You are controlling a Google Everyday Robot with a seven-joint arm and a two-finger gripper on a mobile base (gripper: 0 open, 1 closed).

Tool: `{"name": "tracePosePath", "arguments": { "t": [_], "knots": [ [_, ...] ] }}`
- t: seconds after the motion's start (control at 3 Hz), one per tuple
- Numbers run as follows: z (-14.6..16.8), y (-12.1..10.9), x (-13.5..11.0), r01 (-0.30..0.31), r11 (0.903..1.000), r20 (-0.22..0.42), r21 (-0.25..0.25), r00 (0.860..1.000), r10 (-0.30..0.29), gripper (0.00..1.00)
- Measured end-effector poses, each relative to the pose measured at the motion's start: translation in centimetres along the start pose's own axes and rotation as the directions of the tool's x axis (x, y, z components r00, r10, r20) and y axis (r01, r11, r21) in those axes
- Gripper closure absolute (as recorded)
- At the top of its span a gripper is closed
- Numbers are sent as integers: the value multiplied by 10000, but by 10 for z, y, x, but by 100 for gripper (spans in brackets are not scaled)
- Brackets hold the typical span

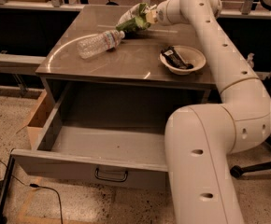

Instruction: Place green jalapeno chip bag into top drawer

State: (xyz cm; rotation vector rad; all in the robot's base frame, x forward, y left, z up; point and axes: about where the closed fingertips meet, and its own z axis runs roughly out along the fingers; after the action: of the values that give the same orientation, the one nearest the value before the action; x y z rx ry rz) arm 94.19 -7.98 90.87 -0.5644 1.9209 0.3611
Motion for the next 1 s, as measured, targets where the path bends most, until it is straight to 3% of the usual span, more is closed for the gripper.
{"name": "tracePosePath", "arguments": {
  "t": [0.33, 0.67, 1.0],
  "knots": [
    [-21, 9, 3, -306, 9991, -159, -303, 9994, 302, 100],
    [-66, 3, -23, -519, 9978, 297, 408, 9983, 507, 100],
    [-122, 2, -16, -841, 9832, 734, 1620, 9946, 729, 100]
  ]
}}
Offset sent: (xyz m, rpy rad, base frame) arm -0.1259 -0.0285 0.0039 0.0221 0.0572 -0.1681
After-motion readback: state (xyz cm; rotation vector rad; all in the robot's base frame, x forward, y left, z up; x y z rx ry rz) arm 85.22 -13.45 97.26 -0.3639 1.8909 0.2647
